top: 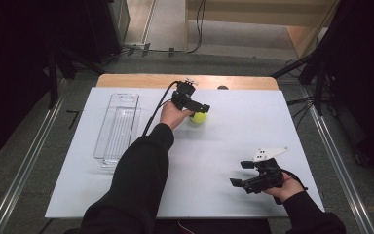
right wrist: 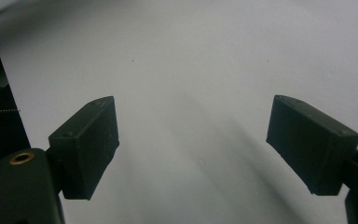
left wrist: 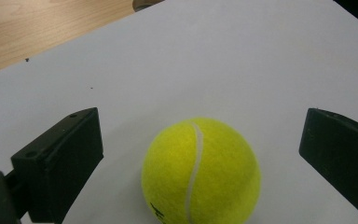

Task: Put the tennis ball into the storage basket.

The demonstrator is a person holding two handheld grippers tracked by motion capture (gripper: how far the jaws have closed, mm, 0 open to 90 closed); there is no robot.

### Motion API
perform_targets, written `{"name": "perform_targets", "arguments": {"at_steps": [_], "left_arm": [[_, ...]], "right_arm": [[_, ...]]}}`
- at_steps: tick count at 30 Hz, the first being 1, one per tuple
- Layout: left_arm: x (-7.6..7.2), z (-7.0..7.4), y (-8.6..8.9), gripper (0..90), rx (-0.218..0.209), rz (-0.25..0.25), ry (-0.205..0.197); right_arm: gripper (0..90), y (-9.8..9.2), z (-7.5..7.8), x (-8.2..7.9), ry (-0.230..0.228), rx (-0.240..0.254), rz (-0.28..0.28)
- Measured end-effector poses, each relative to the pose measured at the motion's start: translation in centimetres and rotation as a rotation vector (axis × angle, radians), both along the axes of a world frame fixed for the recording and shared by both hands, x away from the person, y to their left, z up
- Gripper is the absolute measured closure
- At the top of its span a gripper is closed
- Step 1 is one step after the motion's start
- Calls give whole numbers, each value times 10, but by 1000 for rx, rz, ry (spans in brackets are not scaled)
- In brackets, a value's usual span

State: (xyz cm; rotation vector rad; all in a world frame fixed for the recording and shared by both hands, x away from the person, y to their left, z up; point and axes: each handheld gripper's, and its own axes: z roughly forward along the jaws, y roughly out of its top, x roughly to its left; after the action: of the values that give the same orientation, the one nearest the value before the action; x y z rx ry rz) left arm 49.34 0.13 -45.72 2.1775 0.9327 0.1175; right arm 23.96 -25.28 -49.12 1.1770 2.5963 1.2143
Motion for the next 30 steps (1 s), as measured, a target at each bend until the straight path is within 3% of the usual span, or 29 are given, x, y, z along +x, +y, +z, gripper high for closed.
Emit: {"name": "perform_targets", "arguments": {"at_steps": [6,13,19,30], "left_arm": [[-1,-2,-1,0,-14,0,0],[-2,-11,-2,1,-1,-1,8],[-3,-17,0,1,-32,3,19],[-6,-30,-4,1,26,-14,18]], "right_arm": [[148,0,0,0,0,-1,1],[148,0,0,0,0,-1,1],[148,0,0,0,0,-1,2],[148,0,0,0,0,-1,1]]}}
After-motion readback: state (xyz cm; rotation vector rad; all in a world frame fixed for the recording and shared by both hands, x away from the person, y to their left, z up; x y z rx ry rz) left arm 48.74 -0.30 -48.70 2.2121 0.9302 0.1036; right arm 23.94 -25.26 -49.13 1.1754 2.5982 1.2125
